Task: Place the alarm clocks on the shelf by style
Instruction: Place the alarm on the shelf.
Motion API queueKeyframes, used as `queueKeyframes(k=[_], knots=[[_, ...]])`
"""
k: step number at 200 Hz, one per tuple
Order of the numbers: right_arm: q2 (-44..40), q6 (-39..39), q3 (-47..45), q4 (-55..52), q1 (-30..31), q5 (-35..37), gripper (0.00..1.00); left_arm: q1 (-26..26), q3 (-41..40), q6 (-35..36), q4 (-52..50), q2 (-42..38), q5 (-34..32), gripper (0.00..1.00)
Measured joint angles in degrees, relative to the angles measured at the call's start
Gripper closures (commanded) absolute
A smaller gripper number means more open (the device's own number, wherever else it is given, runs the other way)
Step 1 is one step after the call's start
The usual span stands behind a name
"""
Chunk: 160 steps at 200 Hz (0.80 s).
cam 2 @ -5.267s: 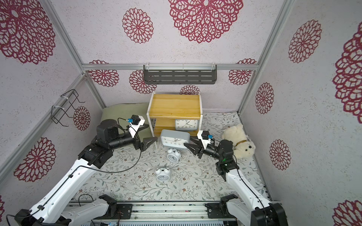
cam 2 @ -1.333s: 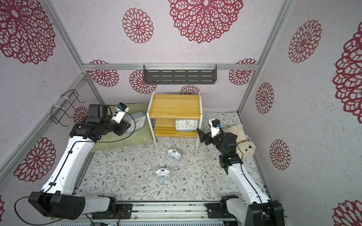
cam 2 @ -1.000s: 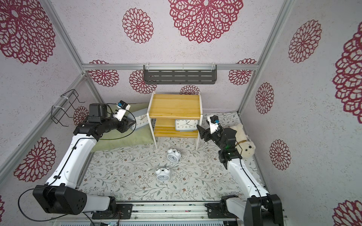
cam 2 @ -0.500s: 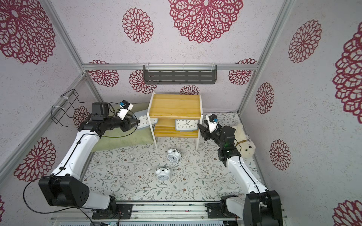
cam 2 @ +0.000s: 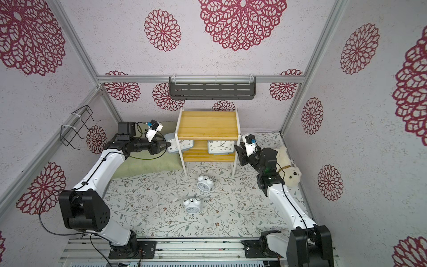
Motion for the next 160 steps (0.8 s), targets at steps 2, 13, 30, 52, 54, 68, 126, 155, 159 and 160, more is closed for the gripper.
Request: queueKeyframes(k=[2, 13, 30, 52, 54, 68, 126, 155, 159, 160], knots=[[0.0, 0.0, 0.1, -0.1, 0.0, 0.0, 0.66, 0.0, 0.0, 0.0, 0.2, 0.2, 0.2, 0.91], [0.0, -0.3, 0.3, -0.6, 0.0, 0.0, 0.67, 0.0, 0.0, 0.0, 0.9, 1.2, 1.5, 0.91], [0.2, -0.5, 0.7, -1.2, 0.0, 0.0, 0.67, 0.0, 0.0, 0.2, 2.2, 2.5, 3.4, 0.91], [0.2, -0.9, 0.9, -1.6, 0.0, -0.1, 0.67, 0.0, 0.0, 0.2, 3.7, 3.8, 5.4, 0.91], [0.2, -0.9, 0.9, -1.6, 0.0, -0.1, 0.67, 0.0, 0.0, 0.2, 3.8, 4.1, 5.7, 0.91], [0.2, -0.9, 0.9, -1.6, 0.0, -0.1, 0.67, 0.0, 0.4, 0.2, 4.3, 5.1, 6.8, 0.91], [0.2, -0.9, 0.9, -1.6, 0.0, -0.1, 0.67, -0.8, 1.6, 1.4, 5.3, 8.9, 9.5, 0.91], [0.3, -0.9, 0.9, -1.7, 0.0, -0.2, 0.67, -1.8, 2.6, 2.8, 5.2, 10.4, 10.2, 0.91], [0.3, -0.9, 0.9, -1.7, 0.0, -0.2, 0.67, -1.9, 2.9, 3.0, 5.2, 10.7, 10.4, 0.91], [0.3, -0.9, 0.9, -1.7, 0.0, -0.2, 0.67, -1.9, 3.1, 3.0, 5.2, 10.9, 10.4, 0.91]])
